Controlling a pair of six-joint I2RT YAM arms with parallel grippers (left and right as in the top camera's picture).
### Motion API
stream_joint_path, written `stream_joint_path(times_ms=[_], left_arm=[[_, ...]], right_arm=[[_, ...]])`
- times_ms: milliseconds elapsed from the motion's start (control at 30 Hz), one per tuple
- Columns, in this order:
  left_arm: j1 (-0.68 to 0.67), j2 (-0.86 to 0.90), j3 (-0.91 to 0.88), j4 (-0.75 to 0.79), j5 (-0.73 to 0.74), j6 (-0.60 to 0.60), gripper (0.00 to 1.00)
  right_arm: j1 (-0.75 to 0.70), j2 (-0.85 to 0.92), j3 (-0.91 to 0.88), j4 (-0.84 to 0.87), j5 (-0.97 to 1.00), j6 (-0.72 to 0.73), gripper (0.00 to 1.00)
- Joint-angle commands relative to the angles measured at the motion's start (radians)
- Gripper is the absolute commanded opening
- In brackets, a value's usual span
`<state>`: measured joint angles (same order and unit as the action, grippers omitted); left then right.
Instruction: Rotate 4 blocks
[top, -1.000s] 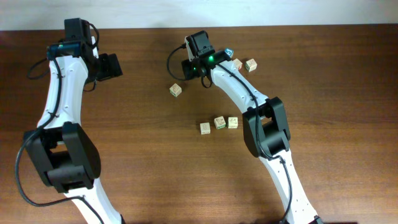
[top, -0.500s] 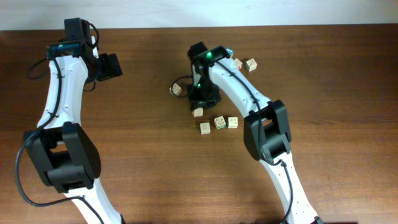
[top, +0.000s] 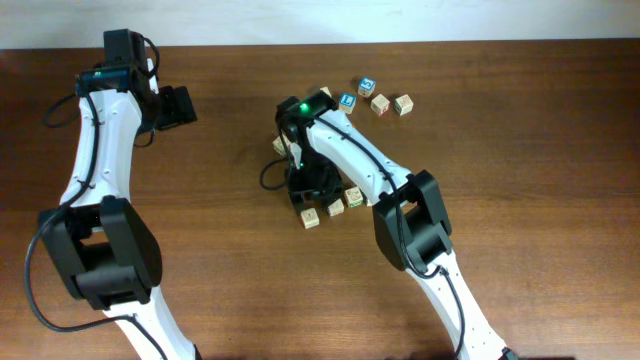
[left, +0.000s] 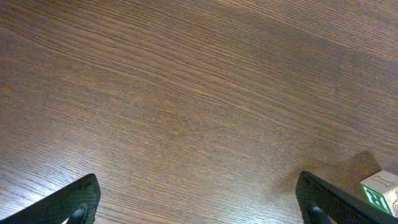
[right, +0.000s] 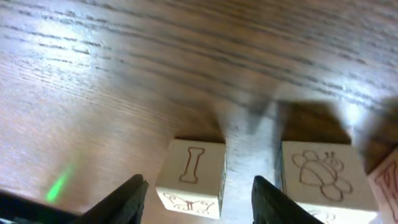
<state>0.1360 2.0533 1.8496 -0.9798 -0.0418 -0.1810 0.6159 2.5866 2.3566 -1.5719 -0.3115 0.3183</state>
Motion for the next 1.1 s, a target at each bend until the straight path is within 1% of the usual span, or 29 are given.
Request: stream_joint_path(times_ms=[0,33,67,133,167,200,233,267,333,367,433,467,533,600,633,667,733,800,867,933,967,1000,1033,1067], left_arm=[[-0.002,-0.003,0.017,0.002,0.000,-0.013,0.99],[-0.002,-0.003,0.017,0.002,0.000,-0.013,0.99],[-0.002,-0.003,0.017,0.002,0.000,-0.013,0.99],[-0.002,-0.003,0.017,0.002,0.000,-0.013,0.99],[-0.002,-0.003,0.017,0.002,0.000,-0.013,0.99],[-0.002,-0.003,0.017,0.002,0.000,-0.013,0.99],[-0.002,-0.003,0.017,0.002,0.000,-0.013,0.99],[-0.002,-0.003,0.017,0.002,0.000,-0.013,0.99],[-0.002,-0.003,0.017,0.002,0.000,-0.013,0.99],[-0.002,-0.003,0.017,0.002,0.000,-0.013,0.99],[-0.002,-0.003,0.017,0.002,0.000,-0.013,0.99],[-0.002,-0.003,0.017,0.003,0.001,-0.013,0.99],[-0.002,-0.003,0.017,0.037,0.001,-0.013,0.99],[-0.002,-0.003,0.017,0.047,0.023,-0.013,0.99],[-0.002,-0.003,0.017,0.034,0.063,-0.013,0.99],[-0.002,-0.003,0.017,0.021,0.097,-0.013,0.99],[-0.002,-0.003,0.017,0.019,0.151,-0.012,0.99],[-0.009,-0.002,0.013,0.004,0.270,-0.013,0.99],[-0.037,-0.002,-0.009,-0.015,0.392,-0.013,0.99],[-0.087,-0.002,-0.037,-0.043,0.417,-0.013,1.00],[-0.112,-0.002,-0.052,-0.055,0.416,-0.013,0.93],[-0.169,-0.002,-0.093,-0.063,0.412,-0.013,0.51],[-0.189,-0.002,-0.106,-0.064,0.397,-0.013,0.37],[-0.209,-0.002,-0.115,-0.064,0.369,-0.013,0.26]], right_arm=[[0.005,0.004,0.121,-0.045,0.010,0.004,0.58],[0.005,0.003,0.181,-0.070,0.012,0.005,0.58],[0.004,0.002,0.278,-0.111,0.013,0.005,0.58],[0.004,-0.026,0.438,-0.127,-0.003,-0.006,0.60],[0.004,-0.065,0.505,-0.127,0.006,-0.006,0.62],[0.003,-0.129,0.565,-0.127,0.013,-0.006,0.69],[-0.002,-0.203,0.591,-0.127,0.022,-0.011,0.70],[-0.005,-0.304,0.591,-0.127,0.075,-0.016,0.70],[-0.007,-0.450,0.587,-0.127,0.163,-0.023,0.79],[-0.006,-0.553,0.587,-0.127,0.233,-0.023,0.85],[-0.006,-0.682,0.561,-0.127,0.291,-0.022,0.93],[-0.006,-0.739,0.525,-0.127,0.306,-0.022,0.98],[-0.007,-0.837,0.409,-0.127,0.328,-0.003,0.98],[-0.008,-0.947,0.189,-0.127,0.396,0.052,0.98],[-0.008,-0.995,0.053,-0.127,0.426,0.092,0.98],[-0.008,-1.016,-0.035,-0.127,0.431,0.111,0.98],[-0.009,-1.025,-0.201,-0.124,0.428,0.150,0.98],[-0.009,-1.009,-0.351,-0.084,0.425,0.162,0.98],[-0.010,-0.973,-0.537,0.046,0.417,0.163,0.98],[-0.035,-0.943,-0.661,0.156,0.371,0.163,0.98],[-0.058,-0.932,-0.710,0.202,0.348,0.164,0.90],[-0.121,-0.910,-0.804,0.292,0.297,0.169,0.79],[-0.150,-0.901,-0.837,0.325,0.270,0.169,0.75],[-0.179,-0.891,-0.868,0.360,0.237,0.168,0.72]])
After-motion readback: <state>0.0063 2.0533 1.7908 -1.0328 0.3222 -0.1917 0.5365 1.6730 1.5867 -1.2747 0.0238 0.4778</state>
